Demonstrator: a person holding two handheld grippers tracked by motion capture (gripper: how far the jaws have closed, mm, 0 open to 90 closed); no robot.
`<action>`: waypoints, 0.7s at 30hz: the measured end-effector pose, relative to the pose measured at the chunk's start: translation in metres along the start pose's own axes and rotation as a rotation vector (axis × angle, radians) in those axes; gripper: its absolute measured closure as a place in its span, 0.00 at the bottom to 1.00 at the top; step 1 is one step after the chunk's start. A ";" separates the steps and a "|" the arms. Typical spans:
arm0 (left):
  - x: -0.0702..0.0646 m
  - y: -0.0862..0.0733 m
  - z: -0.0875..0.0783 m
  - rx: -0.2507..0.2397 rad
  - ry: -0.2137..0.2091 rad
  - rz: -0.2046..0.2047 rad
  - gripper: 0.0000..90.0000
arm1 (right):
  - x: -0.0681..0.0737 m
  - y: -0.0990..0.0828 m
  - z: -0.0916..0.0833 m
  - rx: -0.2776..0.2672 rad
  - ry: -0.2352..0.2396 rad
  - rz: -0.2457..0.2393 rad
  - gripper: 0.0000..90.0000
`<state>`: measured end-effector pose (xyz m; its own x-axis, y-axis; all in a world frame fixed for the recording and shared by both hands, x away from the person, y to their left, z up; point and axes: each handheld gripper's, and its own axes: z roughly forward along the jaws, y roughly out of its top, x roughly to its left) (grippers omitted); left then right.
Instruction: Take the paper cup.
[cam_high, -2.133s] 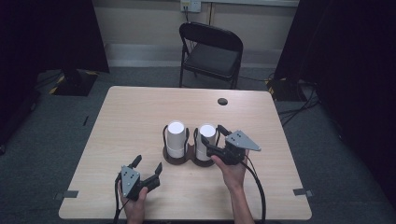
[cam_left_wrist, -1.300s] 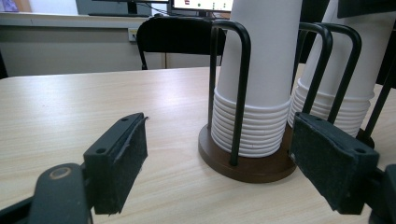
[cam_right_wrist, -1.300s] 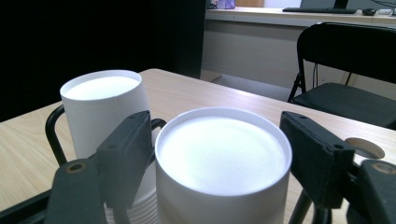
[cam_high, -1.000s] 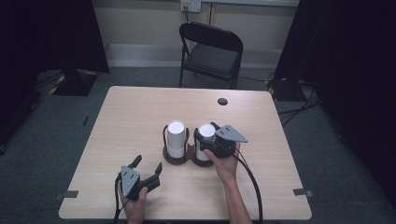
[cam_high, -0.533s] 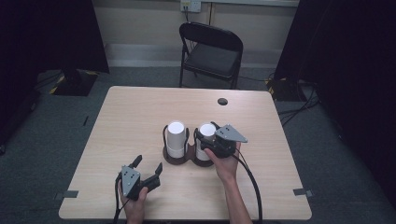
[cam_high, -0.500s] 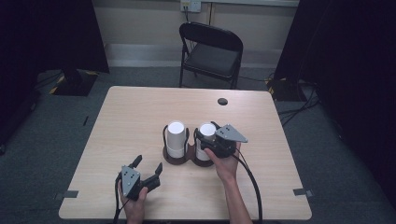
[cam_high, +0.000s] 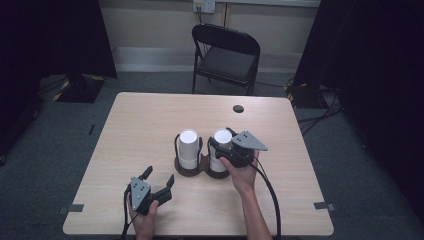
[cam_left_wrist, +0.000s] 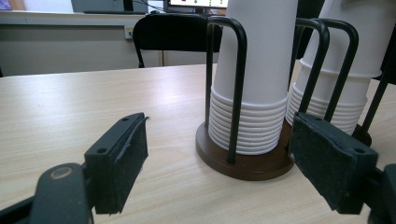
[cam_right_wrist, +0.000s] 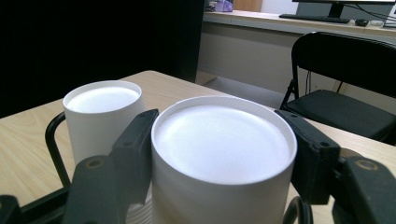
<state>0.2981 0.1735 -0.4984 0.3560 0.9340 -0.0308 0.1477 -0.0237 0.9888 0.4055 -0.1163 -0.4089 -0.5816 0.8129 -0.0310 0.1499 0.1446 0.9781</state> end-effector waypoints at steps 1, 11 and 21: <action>0.000 0.000 0.000 0.000 0.000 0.000 0.22 | 0.000 0.000 0.000 0.000 0.000 0.000 0.37; 0.000 0.000 0.000 0.004 -0.010 0.005 0.22 | -0.006 0.008 -0.004 -0.023 0.007 0.044 0.38; 0.000 0.000 0.000 0.005 -0.009 0.006 0.22 | -0.005 0.018 -0.008 -0.036 0.009 0.041 0.38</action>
<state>0.2986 0.1734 -0.4982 0.3655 0.9304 -0.0265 0.1502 -0.0308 0.9882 0.4044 -0.1221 -0.3894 -0.5825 0.8127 0.0111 0.1453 0.0906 0.9852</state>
